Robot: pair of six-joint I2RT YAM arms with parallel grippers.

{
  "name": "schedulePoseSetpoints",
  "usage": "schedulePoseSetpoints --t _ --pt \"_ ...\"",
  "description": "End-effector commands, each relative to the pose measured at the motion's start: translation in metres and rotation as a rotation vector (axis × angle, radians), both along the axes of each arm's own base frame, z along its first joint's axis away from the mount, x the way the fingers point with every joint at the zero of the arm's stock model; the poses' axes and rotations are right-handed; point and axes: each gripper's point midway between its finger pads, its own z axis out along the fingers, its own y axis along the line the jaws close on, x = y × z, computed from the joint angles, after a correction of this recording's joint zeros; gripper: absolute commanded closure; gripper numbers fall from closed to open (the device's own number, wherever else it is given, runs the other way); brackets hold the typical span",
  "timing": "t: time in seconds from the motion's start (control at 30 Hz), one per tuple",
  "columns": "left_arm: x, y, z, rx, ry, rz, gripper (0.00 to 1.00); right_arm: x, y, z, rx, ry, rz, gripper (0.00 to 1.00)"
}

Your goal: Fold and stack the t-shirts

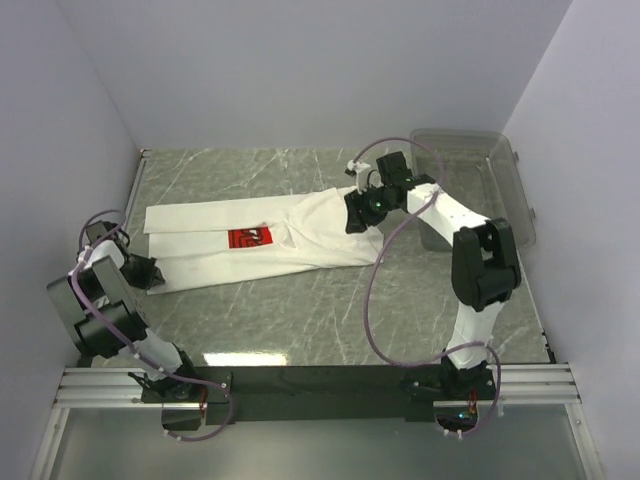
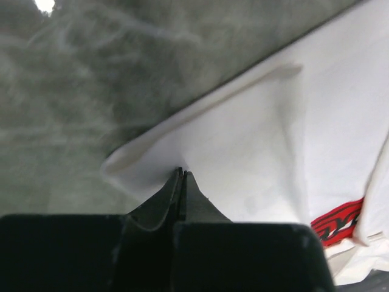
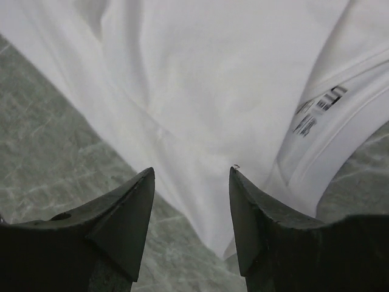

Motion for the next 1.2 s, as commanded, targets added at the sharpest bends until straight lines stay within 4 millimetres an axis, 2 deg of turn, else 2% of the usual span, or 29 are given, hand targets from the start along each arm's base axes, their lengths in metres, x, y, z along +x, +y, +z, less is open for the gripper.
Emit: schedulePoseSetpoints --t 0.0,0.03,0.07,0.1,0.13,0.17,0.2,0.23,0.27,0.33,0.4,0.43,0.5,0.53,0.67,0.77,0.8,0.93,1.0,1.17 --pt "-0.003 -0.003 0.024 0.033 -0.052 -0.007 0.96 0.049 0.009 0.013 -0.005 -0.037 -0.131 0.45" --pt "0.005 0.002 0.040 0.070 -0.111 -0.019 0.88 0.053 0.010 -0.003 -0.035 0.009 -0.149 0.49" --pt "0.009 0.005 0.049 0.095 -0.143 -0.035 0.66 0.068 0.018 0.011 -0.030 -0.025 -0.155 0.52" --pt "0.014 0.007 0.059 0.116 -0.178 -0.046 0.57 0.073 0.022 0.010 -0.040 -0.027 -0.155 0.53" --pt "0.024 0.010 0.079 0.154 -0.253 -0.057 0.49 0.076 0.025 0.000 -0.058 -0.007 -0.154 0.55" --pt "0.029 0.012 0.091 0.179 -0.298 -0.073 0.41 0.085 0.031 0.011 -0.048 -0.039 -0.155 0.58" --pt "0.033 0.013 0.101 0.197 -0.336 -0.079 0.38 0.087 0.036 0.012 -0.049 -0.043 -0.147 0.59" --pt "0.046 0.011 0.125 0.219 -0.437 -0.113 0.36 0.091 0.036 0.006 -0.063 -0.038 -0.157 0.59" --pt "0.050 0.009 0.133 0.238 -0.468 -0.143 0.35 0.096 0.040 0.010 -0.057 -0.049 -0.163 0.62" --pt "0.064 0.004 0.152 0.257 -0.533 -0.207 0.34 0.106 0.042 0.001 -0.091 -0.047 -0.184 0.66" --pt "0.074 0.000 0.149 0.243 -0.527 -0.248 0.34 0.112 0.045 -0.007 -0.126 -0.041 -0.200 0.70" --pt "0.081 -0.004 0.156 0.253 -0.537 -0.279 0.34 0.118 0.048 -0.015 -0.155 -0.031 -0.210 0.73" --pt "0.087 -0.010 0.151 0.238 -0.515 -0.309 0.34 0.124 0.050 -0.021 -0.183 -0.029 -0.222 0.75" --pt "0.093 -0.016 0.156 0.243 -0.529 -0.341 0.35 0.126 0.052 -0.029 -0.214 -0.026 -0.232 0.78" --pt "0.105 -0.031 0.165 0.262 -0.538 -0.425 0.35 0.120 0.053 -0.041 -0.301 -0.042 -0.209 0.85" --pt "0.117 -0.047 0.172 0.283 -0.552 -0.526 0.35 0.109 0.050 -0.050 -0.350 -0.046 -0.163 0.97" --pt "0.124 -0.060 0.176 0.297 -0.565 -0.583 0.35 0.108 0.047 -0.051 -0.358 -0.054 -0.155 1.00" --pt "0.139 -0.090 0.184 0.325 -0.601 -0.705 0.35 0.110 0.043 -0.054 -0.386 -0.066 -0.146 1.00" --pt "0.145 -0.107 0.189 0.333 -0.625 -0.762 0.35 0.111 0.043 -0.064 -0.408 -0.052 -0.143 1.00" --pt "0.156 -0.140 0.202 0.370 -0.679 -0.901 0.35 0.122 0.040 -0.068 -0.440 -0.065 -0.165 1.00"
